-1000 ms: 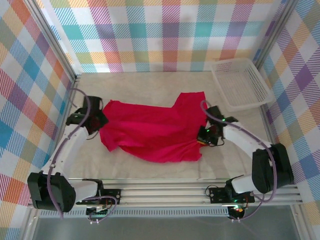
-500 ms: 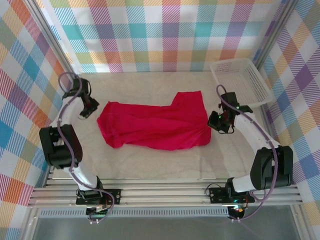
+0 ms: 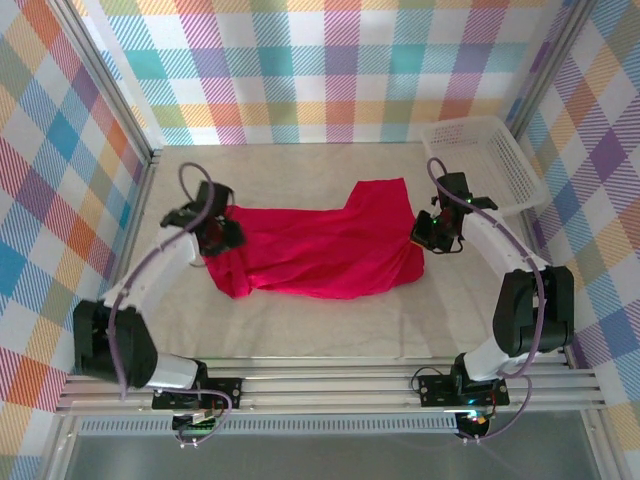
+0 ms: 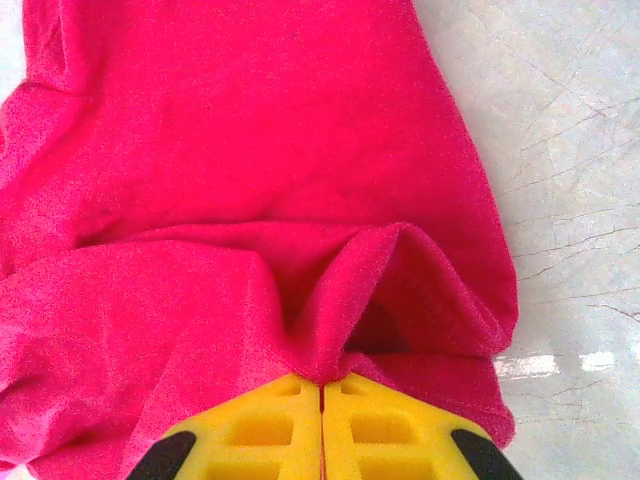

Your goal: Fold the inside-out t-shirt

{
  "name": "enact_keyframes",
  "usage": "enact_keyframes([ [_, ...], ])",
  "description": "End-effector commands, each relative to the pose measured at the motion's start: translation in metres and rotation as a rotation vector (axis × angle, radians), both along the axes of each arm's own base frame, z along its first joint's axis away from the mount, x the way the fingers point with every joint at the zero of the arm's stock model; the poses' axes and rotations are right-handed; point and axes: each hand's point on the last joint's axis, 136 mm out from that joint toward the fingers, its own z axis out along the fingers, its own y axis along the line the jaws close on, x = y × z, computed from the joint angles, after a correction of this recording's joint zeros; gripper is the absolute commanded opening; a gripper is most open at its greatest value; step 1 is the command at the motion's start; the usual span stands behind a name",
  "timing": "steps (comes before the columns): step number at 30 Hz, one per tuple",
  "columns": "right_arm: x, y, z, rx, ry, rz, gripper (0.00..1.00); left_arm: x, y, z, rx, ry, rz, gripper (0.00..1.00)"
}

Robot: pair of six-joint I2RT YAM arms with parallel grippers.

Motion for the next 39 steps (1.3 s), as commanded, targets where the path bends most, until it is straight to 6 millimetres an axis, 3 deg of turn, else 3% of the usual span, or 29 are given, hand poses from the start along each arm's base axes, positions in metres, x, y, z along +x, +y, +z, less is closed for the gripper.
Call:
enact_keyframes([
  [1, 0.006, 0.004, 0.006, 0.011, -0.015, 0.033, 0.0, -0.036, -0.008, -0.026, 0.064, 0.087, -0.049, 0.5],
  [5, 0.007, 0.006, 0.006, 0.02, -0.018, 0.032, 0.0, -0.051, -0.017, -0.065, 0.114, 0.181, -0.08, 0.49],
  [9, 0.008, 0.006, 0.011, 0.026, -0.03, 0.028, 0.0, -0.047, -0.008, -0.102, 0.215, 0.275, -0.062, 0.45],
  [11, 0.008, 0.005, 0.011, 0.023, -0.031, 0.027, 0.0, -0.043, -0.008, -0.114, 0.241, 0.305, -0.067, 0.34],
  [12, 0.008, 0.003, 0.011, 0.02, -0.029, 0.025, 0.0, -0.04, -0.004, -0.113, 0.272, 0.314, -0.061, 0.19],
  [13, 0.008, 0.001, 0.011, 0.018, -0.028, 0.022, 0.0, -0.036, 0.001, -0.107, 0.309, 0.314, -0.058, 0.01],
  [15, 0.006, -0.004, 0.01, 0.006, -0.023, 0.014, 0.0, -0.026, 0.011, -0.079, 0.338, 0.272, -0.036, 0.0],
  [17, 0.003, -0.015, 0.006, -0.027, -0.01, -0.001, 0.0, -0.013, 0.028, -0.037, 0.306, 0.181, 0.022, 0.0],
  [19, -0.001, -0.028, 0.001, -0.054, 0.007, -0.022, 0.0, 0.0, 0.054, 0.013, 0.22, 0.061, 0.119, 0.0],
  [21, -0.005, -0.042, -0.002, -0.07, 0.018, -0.054, 0.0, 0.007, 0.082, 0.049, 0.136, -0.047, 0.215, 0.0],
  [23, -0.009, -0.052, -0.004, -0.07, 0.021, -0.084, 0.0, 0.013, 0.103, 0.07, 0.073, -0.119, 0.274, 0.0],
  [27, -0.015, -0.061, -0.005, -0.078, 0.022, -0.1, 0.0, 0.018, 0.126, 0.07, 0.033, -0.066, 0.318, 0.0],
  [34, -0.016, -0.055, 0.007, -0.045, -0.006, -0.075, 0.0, 0.018, 0.12, 0.048, -0.012, -0.003, 0.281, 0.0],
  [36, -0.015, -0.033, 0.013, 0.01, -0.015, -0.025, 0.0, 0.02, 0.11, 0.043, -0.074, -0.02, 0.272, 0.0],
  [38, -0.018, 0.004, 0.019, 0.034, -0.028, 0.073, 0.0, 0.02, 0.106, 0.037, -0.101, -0.016, 0.269, 0.0],
  [39, -0.02, 0.028, 0.023, 0.05, -0.046, 0.127, 0.05, 0.02, 0.105, 0.035, -0.103, -0.007, 0.27, 0.0],
])
